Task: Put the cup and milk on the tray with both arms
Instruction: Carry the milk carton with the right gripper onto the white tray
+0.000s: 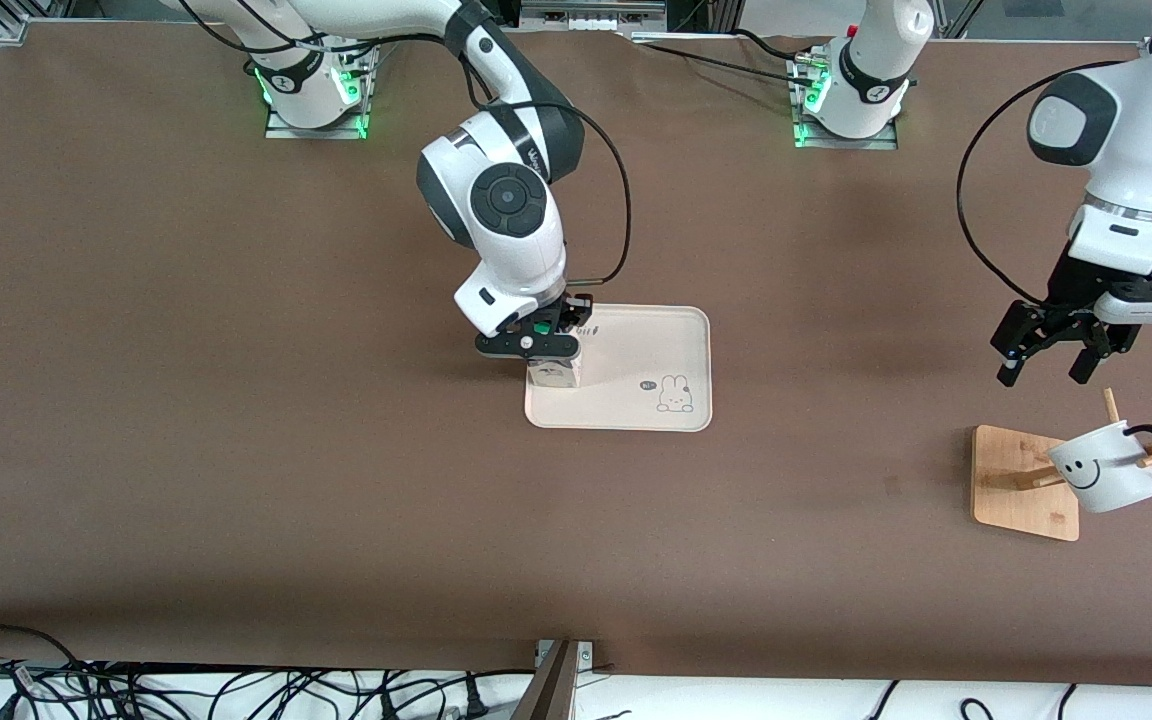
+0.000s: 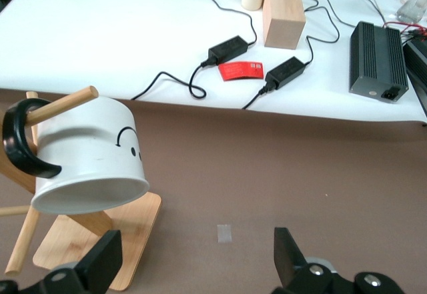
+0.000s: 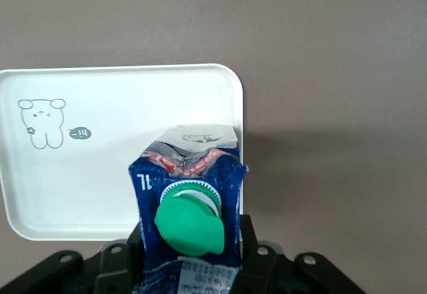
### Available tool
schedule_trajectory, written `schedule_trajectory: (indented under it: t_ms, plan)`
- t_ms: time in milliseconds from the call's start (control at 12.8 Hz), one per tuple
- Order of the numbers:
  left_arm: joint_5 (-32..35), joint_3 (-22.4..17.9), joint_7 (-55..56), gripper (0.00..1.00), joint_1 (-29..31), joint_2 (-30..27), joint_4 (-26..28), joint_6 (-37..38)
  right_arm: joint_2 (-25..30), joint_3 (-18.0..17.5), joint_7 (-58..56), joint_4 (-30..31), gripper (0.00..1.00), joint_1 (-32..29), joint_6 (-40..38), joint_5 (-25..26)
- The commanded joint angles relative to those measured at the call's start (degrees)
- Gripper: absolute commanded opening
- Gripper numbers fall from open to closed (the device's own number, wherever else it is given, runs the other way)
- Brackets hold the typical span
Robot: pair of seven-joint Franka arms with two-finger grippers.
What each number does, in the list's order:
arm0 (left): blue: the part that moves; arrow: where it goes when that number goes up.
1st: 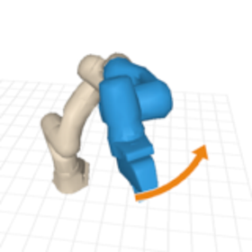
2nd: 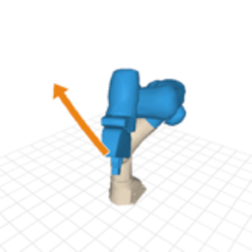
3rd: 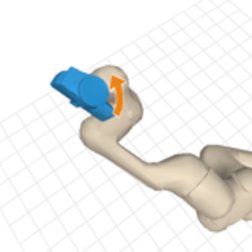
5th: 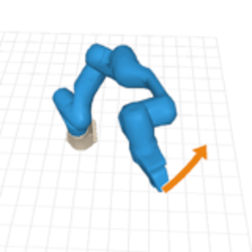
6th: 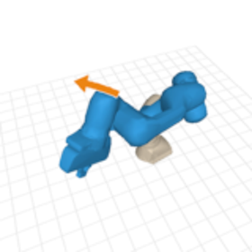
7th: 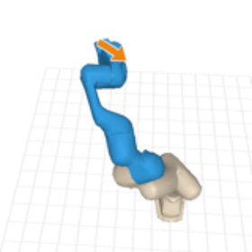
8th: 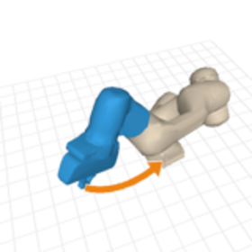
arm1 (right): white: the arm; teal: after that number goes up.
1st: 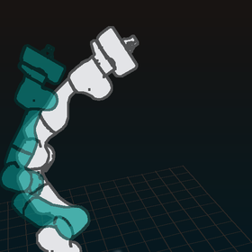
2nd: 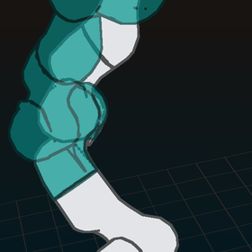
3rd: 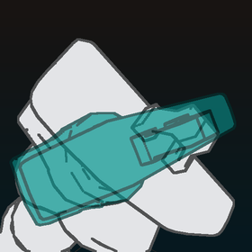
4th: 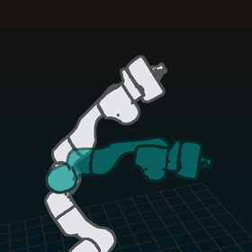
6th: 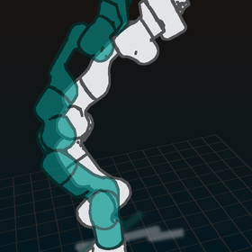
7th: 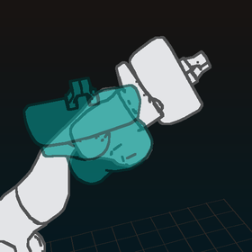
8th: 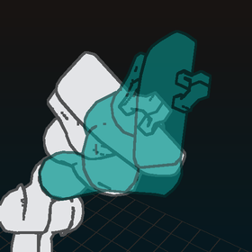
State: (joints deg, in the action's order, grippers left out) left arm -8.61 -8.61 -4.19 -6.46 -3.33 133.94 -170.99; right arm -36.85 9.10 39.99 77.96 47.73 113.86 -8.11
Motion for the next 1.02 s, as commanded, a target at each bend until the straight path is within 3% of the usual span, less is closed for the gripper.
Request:
schedule_trajectory:
  t_ms: [0, 78, 156, 469, 625, 781, 938]
  plan:
    - [-0.62, 0.62, 0.06, 1.0, 0.22, -0.8, 3.78, -5.58, -1.82, 0.48, 0.97, -1.76, 0.62, 0.43, -0.14, 0.03]
    - [-0.62, 0.62, 0.06, 1.0, 0.57, -0.8, 3.87, -5.67, -1.82, 0.48, 1.05, -1.76, 0.91, 0.43, 0.39, -0.06]
    - [-0.62, 0.7, 0.06, 1.0, 1.26, -0.71, 3.87, -6.28, -1.65, 0.56, 1.49, -1.94, 1.0, 0.43, 0.57, -0.32]
    - [-0.53, 0.7, -0.2, 1.0, 1.8, 5.59, 9.83, -27.59, 1.77, 0.92, 3.08, -3.34, 1.0, 0.0, -0.13, -0.5]
    - [-0.44, 0.79, -0.29, 1.0, 1.71, 5.88, 10.2, -27.82, 5.11, 2.22, 2.73, -3.26, 1.0, -0.35, -0.4, -0.5]
    - [-0.44, 0.79, -0.2, 1.0, 1.62, 6.14, 10.2, -27.82, 8.62, 6.0, 1.33, -3.17, 1.0, -2.28, -4.33, -0.68]
    - [-0.35, 0.79, -0.12, 1.0, 1.54, 6.75, 9.59, -27.91, 12.57, 6.28, -0.6, -2.82, 1.0, -6.49, -9.25, -1.2]
